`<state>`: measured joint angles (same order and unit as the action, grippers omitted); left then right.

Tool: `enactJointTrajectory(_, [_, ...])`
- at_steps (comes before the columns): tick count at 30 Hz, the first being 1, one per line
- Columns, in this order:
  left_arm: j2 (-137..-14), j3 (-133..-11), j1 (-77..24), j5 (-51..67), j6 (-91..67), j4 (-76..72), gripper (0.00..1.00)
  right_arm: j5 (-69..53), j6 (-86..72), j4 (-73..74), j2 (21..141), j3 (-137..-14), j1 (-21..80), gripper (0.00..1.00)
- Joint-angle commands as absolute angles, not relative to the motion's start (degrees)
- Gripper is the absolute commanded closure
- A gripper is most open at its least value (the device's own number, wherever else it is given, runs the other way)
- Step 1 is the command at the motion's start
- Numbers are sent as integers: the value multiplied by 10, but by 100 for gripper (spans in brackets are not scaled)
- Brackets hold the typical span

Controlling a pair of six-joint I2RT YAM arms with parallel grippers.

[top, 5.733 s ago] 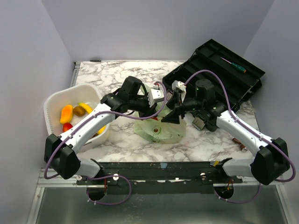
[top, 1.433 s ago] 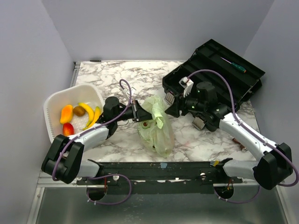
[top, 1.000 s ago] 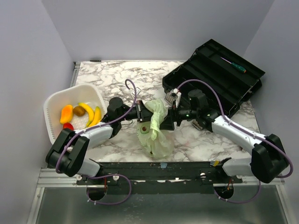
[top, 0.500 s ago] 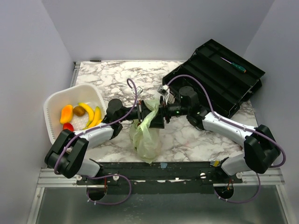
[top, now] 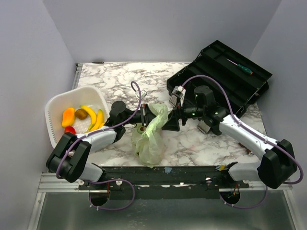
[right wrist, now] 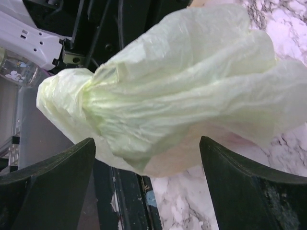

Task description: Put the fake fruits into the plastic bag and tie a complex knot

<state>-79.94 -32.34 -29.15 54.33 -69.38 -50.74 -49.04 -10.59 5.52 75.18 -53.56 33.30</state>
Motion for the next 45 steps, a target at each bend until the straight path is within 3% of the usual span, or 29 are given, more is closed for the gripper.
enactJointTrajectory(1, [-809,-320,-287,557,-686,-522,100,-496,-70,143,714,-554,315,10])
enactJointTrajectory(6, [-816,-324,-287,559,-689,-529,100,-503,-76,115,698,-541,308,27])
enactJointTrajectory(11, [-822,-329,-290,559,-695,-539,100,-538,-116,29,759,-546,308,50])
enactJointTrajectory(21, [-837,-333,-299,557,-689,-523,100,-542,-228,-174,800,-560,339,63])
enactJointTrajectory(24, [-842,-338,-298,557,-691,-521,100,-542,-224,-169,802,-553,344,62])
enactJointTrajectory(30, [-837,-331,-283,554,-706,-536,100,-521,-133,-19,757,-541,323,37])
enactJointTrajectory(37, [-830,-326,-279,555,-713,-552,100,-507,-60,130,698,-522,298,30])
enactJointTrajectory(40, [-830,-327,-278,554,-720,-562,100,-509,-45,145,686,-506,298,34])
enactJointTrajectory(45, [-834,-331,-279,554,-729,-571,100,-527,-56,98,701,-486,299,56])
